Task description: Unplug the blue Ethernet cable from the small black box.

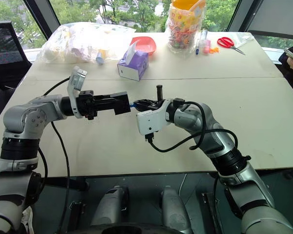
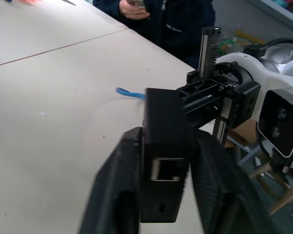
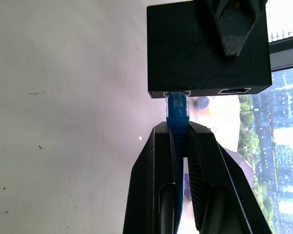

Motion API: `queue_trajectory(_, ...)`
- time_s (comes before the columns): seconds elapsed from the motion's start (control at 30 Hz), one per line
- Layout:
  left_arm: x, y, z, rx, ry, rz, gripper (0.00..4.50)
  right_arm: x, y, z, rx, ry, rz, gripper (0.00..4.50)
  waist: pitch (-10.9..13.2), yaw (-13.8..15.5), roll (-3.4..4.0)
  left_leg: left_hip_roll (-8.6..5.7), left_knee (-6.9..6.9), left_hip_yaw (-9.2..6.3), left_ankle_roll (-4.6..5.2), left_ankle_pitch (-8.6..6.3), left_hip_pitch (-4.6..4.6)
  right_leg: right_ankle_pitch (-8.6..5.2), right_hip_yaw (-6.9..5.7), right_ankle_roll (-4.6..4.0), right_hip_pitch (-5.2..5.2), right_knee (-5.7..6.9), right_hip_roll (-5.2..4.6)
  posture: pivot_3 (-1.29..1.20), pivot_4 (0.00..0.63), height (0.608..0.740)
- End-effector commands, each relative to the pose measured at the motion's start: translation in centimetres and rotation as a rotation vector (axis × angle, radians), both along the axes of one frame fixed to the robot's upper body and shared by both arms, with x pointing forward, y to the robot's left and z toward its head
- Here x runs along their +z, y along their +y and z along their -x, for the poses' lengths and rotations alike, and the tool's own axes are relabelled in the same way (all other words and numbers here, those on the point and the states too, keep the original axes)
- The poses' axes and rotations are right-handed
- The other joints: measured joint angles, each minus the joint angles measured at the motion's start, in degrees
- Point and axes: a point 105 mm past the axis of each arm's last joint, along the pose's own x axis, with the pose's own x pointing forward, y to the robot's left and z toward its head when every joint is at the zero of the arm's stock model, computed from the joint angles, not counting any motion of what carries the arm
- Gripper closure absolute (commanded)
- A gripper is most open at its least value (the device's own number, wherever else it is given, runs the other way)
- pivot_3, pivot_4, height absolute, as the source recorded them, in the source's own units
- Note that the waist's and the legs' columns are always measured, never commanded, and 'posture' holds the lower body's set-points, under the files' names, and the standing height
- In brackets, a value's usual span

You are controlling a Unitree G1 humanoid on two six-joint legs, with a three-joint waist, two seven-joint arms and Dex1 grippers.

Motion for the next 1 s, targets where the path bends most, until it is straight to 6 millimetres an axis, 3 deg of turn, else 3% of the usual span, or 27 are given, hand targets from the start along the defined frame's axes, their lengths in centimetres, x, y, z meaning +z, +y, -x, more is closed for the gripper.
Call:
queue_trajectory(0.03, 0.8, -0.2, 0.5, -0.030, -0.044, 0.012, 4.01, 1.6, 0.1, 0.4, 0.013, -0.042, -0.026, 4.50, 0.0, 0.0, 0.00, 0.00, 0.00, 0.00, 0.00, 0.00, 0.00, 0.00, 0.00, 0.00, 0.00, 0.00, 0.00, 0.00, 0.150, 0.735)
queue_trajectory(0.17, 0.5, -0.1, 0.5, -0.028, -0.048, -0.003, 4.01, 2.1, -0.2, 0.3, 0.001, 0.022, -0.054, 4.50, 0.0, 0.1, 0.00, 0.00, 0.01, 0.00, 0.00, 0.00, 0.00, 0.00, 0.00, 0.00, 0.01, 0.00, 0.00, 0.00, 0.150, 0.735)
queue_trajectory(0.3, 0.4, 0.1, 0.5, -0.033, -0.051, -0.016, 4.01, 2.4, -0.7, 0.8, 0.012, 0.256, -0.141, 2.78, 0.0, 0.6, 0.00, 0.00, 0.02, 0.00, 0.00, 0.00, 0.00, 0.00, 0.00, 0.00, 0.02, 0.00, 0.00, 0.00, 0.150, 0.735)
queue_trajectory(0.37, 0.5, 0.2, 0.6, -0.043, -0.053, -0.018, 4.01, 2.6, -0.9, 1.1, 0.016, 0.333, -0.159, 1.70, 0.0, 0.8, 0.00, 0.00, 0.02, 0.00, 0.00, 0.00, 0.01, 0.00, 0.00, 0.00, 0.02, 0.00, 0.00, 0.00, 0.150, 0.735)
queue_trajectory(0.47, 0.5, 0.2, 2.4, -0.157, -0.085, -0.060, 4.01, 3.1, -2.0, 3.4, 0.090, 0.685, -0.176, 0.14, 0.0, 1.1, 0.01, 0.01, 0.00, 0.00, 0.00, 0.00, 0.03, 0.00, 0.00, 0.00, 0.04, 0.00, 0.00, 0.00, 0.150, 0.735)
queue_trajectory(0.63, 0.7, 0.1, 3.0, -0.202, -0.088, -0.064, 4.01, 4.6, -2.2, 3.2, 0.098, 0.946, -0.296, 0.06, 0.0, 1.2, 0.00, 0.03, 0.01, 0.00, 0.01, 0.00, 0.05, -0.10, -0.02, -0.20, 0.05, -0.01, -0.01, 0.00, 0.150, 0.735)
queue_trajectory(0.9, 1.6, -0.2, 2.8, -0.196, -0.113, -0.041, 4.01, 3.2, -1.2, 2.4, -0.018, 1.407, -0.403, 0.06, 0.0, 1.1, 0.00, 0.02, 0.03, 0.01, 0.02, 0.00, 0.05, -0.11, -0.01, -0.22, 0.06, -0.02, -0.02, 0.00, 0.150, 0.735)
queue_trajectory(1.0, 1.8, -0.2, 2.8, -0.193, -0.115, -0.033, 4.01, 3.1, -0.9, 2.0, -0.032, 1.444, -0.438, 0.06, 0.0, 1.1, 0.00, 0.02, 0.00, 0.00, 0.02, 0.00, 0.05, -0.01, -0.02, -0.05, 0.05, -0.01, -0.01, 0.00, 0.150, 0.735)
